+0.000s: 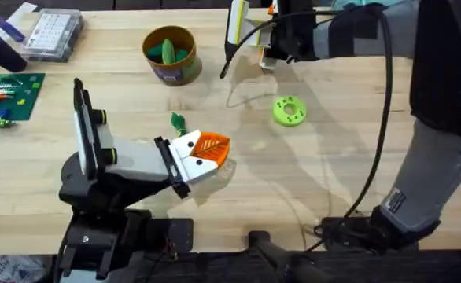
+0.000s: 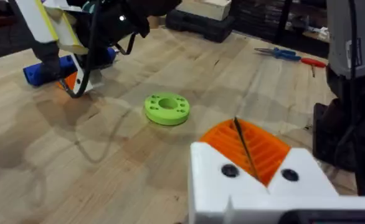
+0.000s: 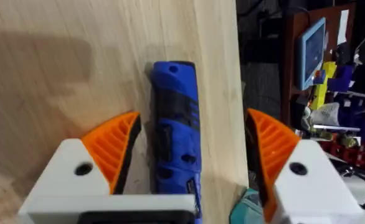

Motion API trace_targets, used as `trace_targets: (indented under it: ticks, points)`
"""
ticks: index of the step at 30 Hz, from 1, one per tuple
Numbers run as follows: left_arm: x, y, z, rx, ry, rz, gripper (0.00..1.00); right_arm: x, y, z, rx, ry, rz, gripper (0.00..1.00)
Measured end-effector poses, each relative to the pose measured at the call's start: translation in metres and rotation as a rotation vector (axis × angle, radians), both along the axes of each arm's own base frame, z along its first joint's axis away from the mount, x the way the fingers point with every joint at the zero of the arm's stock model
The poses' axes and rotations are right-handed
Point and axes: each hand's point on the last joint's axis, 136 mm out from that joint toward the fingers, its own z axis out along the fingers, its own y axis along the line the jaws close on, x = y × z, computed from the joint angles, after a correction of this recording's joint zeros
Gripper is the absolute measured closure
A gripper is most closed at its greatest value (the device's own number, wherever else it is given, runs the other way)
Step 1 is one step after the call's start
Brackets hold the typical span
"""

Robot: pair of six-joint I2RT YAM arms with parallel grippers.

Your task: Pick up the gripper from the table and insert it into the empty holder that is missing its gripper. Then pick up a screw, insert it into the mounting hole, and use the screwdriver to tighten it. Finally, clean up the table by picking up the vegetable and placing it into the bucket.

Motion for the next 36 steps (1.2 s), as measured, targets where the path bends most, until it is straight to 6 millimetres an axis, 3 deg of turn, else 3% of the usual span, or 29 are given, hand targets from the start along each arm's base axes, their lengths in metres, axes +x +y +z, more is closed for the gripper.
trace_targets:
  ticks: [6, 10, 15, 20, 29, 36]
  points:
    - [0.0, 0.0, 0.0, 0.0, 0.0, 0.0, 0.989, -0.01, 0.001, -0.002, 0.023, 0.049, -0.036, 0.008]
    - [0.0, 0.0, 0.0, 0.0, 0.0, 0.0, 0.989, -0.047, 0.009, -0.002, 0.051, 0.186, -0.061, 0.007]
    - [0.0, 0.0, 0.0, 0.0, 0.0, 0.0, 0.989, -0.085, 0.006, 0.006, 0.133, 0.317, -0.16, 0.006]
    - [0.0, 0.0, 0.0, 0.0, 0.0, 0.0, 0.989, -0.112, -0.005, 0.06, 0.269, 0.335, -0.288, 0.007]
    - [0.0, 0.0, 0.0, 0.0, 0.0, 0.0, 0.989, -0.183, -0.035, 0.157, 0.577, 0.342, -0.546, 0.006]
    - [0.0, 0.0, 0.0, 0.0, 0.0, 0.0, 0.989, -0.222, -0.052, 0.211, 0.846, 0.297, -0.69, 0.006]
